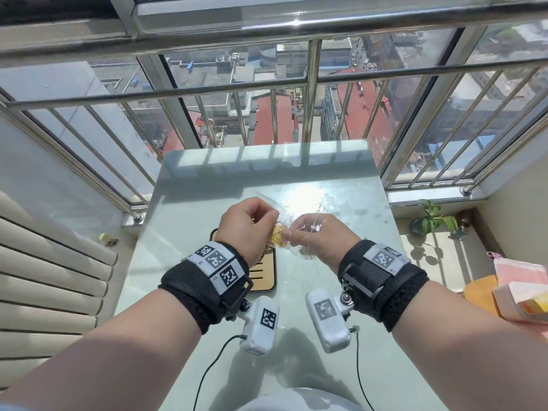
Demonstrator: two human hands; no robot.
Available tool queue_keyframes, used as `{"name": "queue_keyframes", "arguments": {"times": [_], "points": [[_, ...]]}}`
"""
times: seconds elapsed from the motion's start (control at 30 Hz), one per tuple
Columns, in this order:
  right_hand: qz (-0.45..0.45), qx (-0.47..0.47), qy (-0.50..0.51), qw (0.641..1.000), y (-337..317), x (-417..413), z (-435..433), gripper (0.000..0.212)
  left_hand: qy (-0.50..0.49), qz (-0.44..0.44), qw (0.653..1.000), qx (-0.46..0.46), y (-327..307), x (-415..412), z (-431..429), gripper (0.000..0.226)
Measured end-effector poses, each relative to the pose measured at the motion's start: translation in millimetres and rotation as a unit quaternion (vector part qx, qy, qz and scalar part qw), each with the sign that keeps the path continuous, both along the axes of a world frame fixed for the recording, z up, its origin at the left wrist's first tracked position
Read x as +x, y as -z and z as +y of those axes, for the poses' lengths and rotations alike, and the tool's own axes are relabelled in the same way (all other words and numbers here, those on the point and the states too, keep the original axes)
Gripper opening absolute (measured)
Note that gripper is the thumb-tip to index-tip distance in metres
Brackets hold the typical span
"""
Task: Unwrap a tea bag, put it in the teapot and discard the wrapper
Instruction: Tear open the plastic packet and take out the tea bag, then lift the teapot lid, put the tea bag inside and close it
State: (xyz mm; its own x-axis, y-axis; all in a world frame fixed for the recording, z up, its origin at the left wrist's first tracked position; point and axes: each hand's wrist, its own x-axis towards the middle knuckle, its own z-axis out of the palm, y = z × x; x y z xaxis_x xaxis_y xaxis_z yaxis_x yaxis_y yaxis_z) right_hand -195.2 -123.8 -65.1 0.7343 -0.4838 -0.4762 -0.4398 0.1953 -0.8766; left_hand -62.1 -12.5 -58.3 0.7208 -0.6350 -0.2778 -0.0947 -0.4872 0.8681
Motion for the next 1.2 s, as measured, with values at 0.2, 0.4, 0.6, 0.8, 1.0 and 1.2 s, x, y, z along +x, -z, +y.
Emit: {"name": "queue_keyframes", "arguments": {"times": [0.2, 0.4, 0.6, 0.8, 1.0, 1.2], "points": [[0.017, 0.111, 0.074, 0.991, 13.4, 28.8, 10.8, 0.012, -0.002, 0.043, 0.999, -0.003, 29.7, 53.3, 20.4, 0.023], [0.007, 0.154, 0.158, 0.975, 22.1, 45.4, 4.6, 0.02, -0.036, 0.117, 0.992, 0.02, 52.8, 98.7, 21.0, 0.022], [0.008, 0.18, 0.248, 0.952, 21.7, 40.3, -9.8, 0.026, -0.031, 0.175, 0.98, 0.091, 87.9, 119.5, 31.2, 0.022], [-0.045, 0.236, 0.254, 0.937, 7.8, 58.5, -15.1, 0.026, -0.09, 0.243, 0.957, 0.13, 113.2, 137.4, 56.1, 0.015], [-0.066, 0.235, 0.256, 0.935, 3.0, 85.5, 4.3, 0.022, -0.043, 0.22, 0.955, 0.195, 117.7, 155.6, 83.8, 0.018], [-0.05, 0.195, 0.224, 0.954, -6.3, 106.0, 18.6, 0.023, 0.019, 0.26, 0.953, 0.155, 106.0, 147.7, 84.6, 0.013]]}}
